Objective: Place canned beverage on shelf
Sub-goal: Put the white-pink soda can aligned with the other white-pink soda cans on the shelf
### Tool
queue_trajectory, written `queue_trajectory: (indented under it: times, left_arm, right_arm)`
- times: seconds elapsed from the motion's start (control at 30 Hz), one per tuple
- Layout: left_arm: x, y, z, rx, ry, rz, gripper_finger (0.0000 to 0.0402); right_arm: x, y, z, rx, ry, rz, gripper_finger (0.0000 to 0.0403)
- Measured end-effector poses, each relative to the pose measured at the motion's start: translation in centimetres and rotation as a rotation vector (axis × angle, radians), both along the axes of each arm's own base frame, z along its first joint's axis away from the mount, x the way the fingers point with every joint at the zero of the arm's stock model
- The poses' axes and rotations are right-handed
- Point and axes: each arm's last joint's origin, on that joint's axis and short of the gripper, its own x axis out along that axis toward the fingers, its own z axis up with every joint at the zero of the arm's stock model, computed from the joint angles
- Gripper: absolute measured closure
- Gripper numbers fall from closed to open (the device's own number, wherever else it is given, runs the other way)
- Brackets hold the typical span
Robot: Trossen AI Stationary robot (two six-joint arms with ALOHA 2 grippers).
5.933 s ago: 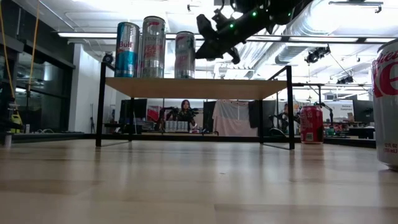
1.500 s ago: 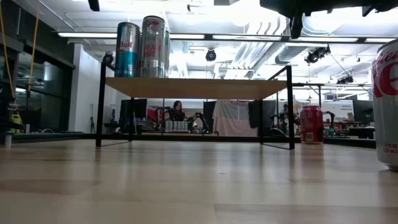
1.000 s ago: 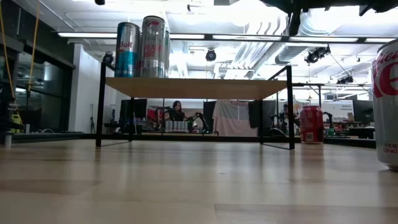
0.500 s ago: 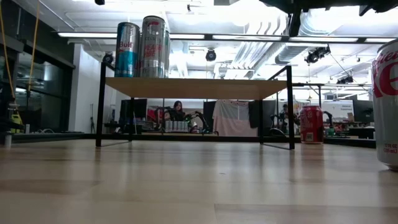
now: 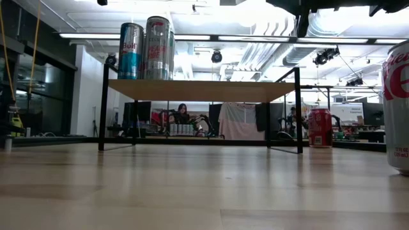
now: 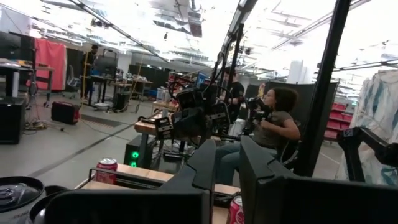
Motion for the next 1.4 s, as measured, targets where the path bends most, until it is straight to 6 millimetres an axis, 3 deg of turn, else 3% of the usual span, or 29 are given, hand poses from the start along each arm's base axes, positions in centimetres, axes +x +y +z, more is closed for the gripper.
queue_trajectory:
  times: [0.3, 0.5, 0.6, 0.7, 0.9, 1.0, 1.13, 1.23, 1.4]
  left_arm:
    - [0.0, 0.3, 0.0, -0.042, -0.001, 0.089, 0.0376]
    - [-0.1, 0.3, 0.0, -0.049, -0.002, 0.113, 0.0375]
    - [-0.1, 0.4, 0.0, -0.05, -0.002, 0.116, 0.0374]
    - [-0.1, 0.4, 0.0, -0.05, -0.002, 0.116, 0.0373]
    - [0.0, 0.4, 0.0, -0.05, -0.001, 0.116, 0.0373]
    - [0.0, 0.4, -0.1, -0.05, 0.002, 0.116, 0.0373]
    - [0.0, 0.4, -0.1, -0.054, 0.01, 0.115, 0.0373]
    - [0.0, 0.4, -0.3, -0.073, 0.027, 0.111, 0.0373]
    - [0.0, 0.4, -0.4, -0.072, 0.03, 0.111, 0.0373]
  right_arm:
    - [0.1, 0.0, -0.1, 0.059, -0.01, 0.008, 0.013]
    - [0.1, 0.2, -0.3, 0.08, 0.013, 0.08, 0.0043]
    - [0.2, 0.3, 0.2, 0.098, 0.025, 0.117, 0.0031]
    - [0.0, 0.4, 2.7, 0.113, 0.089, 0.149, 0.0029]
    - [-0.8, 0.9, 7.9, 0.235, 0.499, 0.175, 0.0029]
    - [-1.3, 1.8, 9.2, 0.341, 0.705, 0.215, 0.0029]
    - [-1.3, 4.0, 9.0, 0.473, 0.956, 0.306, 0.0029]
    - [-1.5, 6.5, 7.8, 0.577, 1.169, 0.381, 0.0029]
    - [-2.8, 11.3, 6.1, 0.719, 1.507, 0.335, 0.0029]
